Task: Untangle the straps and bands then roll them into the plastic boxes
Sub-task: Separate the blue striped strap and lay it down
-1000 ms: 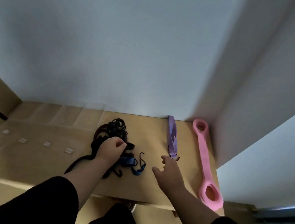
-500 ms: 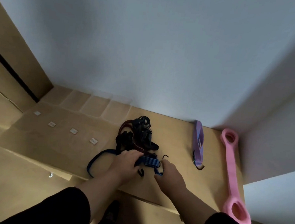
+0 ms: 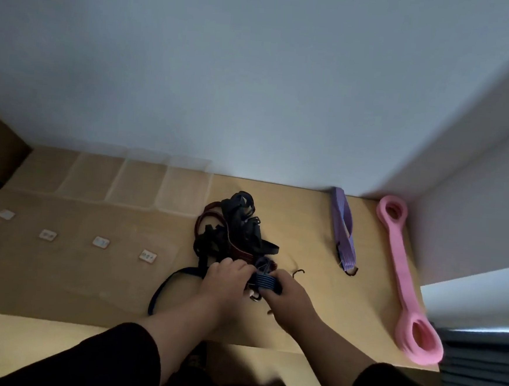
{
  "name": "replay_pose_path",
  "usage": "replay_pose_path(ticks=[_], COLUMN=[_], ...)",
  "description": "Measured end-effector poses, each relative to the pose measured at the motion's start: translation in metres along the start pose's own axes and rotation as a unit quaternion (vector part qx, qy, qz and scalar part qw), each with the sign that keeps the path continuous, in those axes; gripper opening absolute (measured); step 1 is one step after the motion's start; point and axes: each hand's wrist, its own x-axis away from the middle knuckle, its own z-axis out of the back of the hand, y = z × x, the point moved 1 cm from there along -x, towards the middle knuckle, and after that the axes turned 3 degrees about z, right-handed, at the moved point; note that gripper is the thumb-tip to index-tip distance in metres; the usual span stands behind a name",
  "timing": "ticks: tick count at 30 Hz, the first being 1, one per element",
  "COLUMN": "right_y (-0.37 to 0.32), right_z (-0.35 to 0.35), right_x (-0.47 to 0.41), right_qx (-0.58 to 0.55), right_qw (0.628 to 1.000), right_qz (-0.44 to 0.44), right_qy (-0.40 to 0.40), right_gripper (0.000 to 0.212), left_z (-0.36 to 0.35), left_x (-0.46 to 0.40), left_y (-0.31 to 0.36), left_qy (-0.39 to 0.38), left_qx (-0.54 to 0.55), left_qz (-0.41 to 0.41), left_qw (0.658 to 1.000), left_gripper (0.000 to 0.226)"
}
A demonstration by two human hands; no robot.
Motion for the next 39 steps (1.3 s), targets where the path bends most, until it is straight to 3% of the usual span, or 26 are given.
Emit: replay_pose_path(ticks=[7,11,16,23,29,31,35,37,39], right_y=[-0.058,-0.102,-0.152,-0.211,-0.233,-0.23,-0.216,-0.207,-0.198], right_z=[0.041,0.064,0.087,0.117,0.133,0.136,0.141,0.146,0.153], right_x=[0.014,0.022,0.035,0.056,0.08,0.084,0.088,0.088,0.09], right_qx=[-0.106,-0.241,-0.304,-0.401,-0.373,-0.358,-0.326,-0.316,-0.321], right_qw=[0.986,0.948,0.907,0.832,0.828,0.838,0.86,0.866,0.867], right_qz=[0.051,0.116,0.205,0.297,0.332,0.324,0.285,0.261,0.239], right_qy=[0.117,0.173,0.205,0.243,0.255,0.256,0.272,0.286,0.297], right_gripper=[0.011,0.005,0.008,0.02,0.008,0.009,0.007,0.008,0.016], left_z=[0.023,0.038,0.059,0.087,0.145,0.176,0.232,0.249,0.259], left_x=[0.002,0.004,0.001,-0.006,-0.014,-0.012,-0.004,-0.003,-0.002], left_y=[-0.019,-0.035,-0.039,-0.039,-0.019,0.0,0.044,0.062,0.074], left_qy=[0.024,0.019,0.026,0.036,0.055,0.067,0.125,0.109,0.073], left_qx=[0.048,0.057,0.061,0.145,0.318,0.354,0.356,0.336,0.316], left_qz=[0.031,0.041,0.02,-0.016,-0.076,-0.135,-0.216,-0.261,-0.306], left_qw=[0.998,0.997,0.998,0.989,0.944,0.923,0.901,0.898,0.895], left_gripper=[0.051,0.035,0.033,0.061,0.114,0.107,0.053,0.033,0.032])
